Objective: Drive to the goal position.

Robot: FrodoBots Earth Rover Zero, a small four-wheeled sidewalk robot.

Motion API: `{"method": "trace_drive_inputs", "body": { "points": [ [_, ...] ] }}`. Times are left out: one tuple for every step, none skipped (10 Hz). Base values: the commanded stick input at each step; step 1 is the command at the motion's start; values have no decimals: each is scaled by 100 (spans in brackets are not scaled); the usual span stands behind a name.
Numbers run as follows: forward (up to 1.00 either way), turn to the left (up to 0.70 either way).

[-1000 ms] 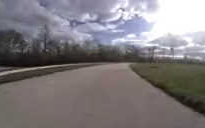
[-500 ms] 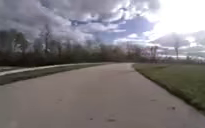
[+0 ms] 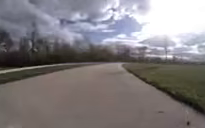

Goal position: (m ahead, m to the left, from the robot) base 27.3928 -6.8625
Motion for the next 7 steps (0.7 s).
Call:
{"method": "trace_drive_inputs", "body": {
  "points": [
    [100,0],
    [100,0],
    [100,0],
    [100,0],
    [100,0],
    [100,0],
    [100,0]
  ]
}}
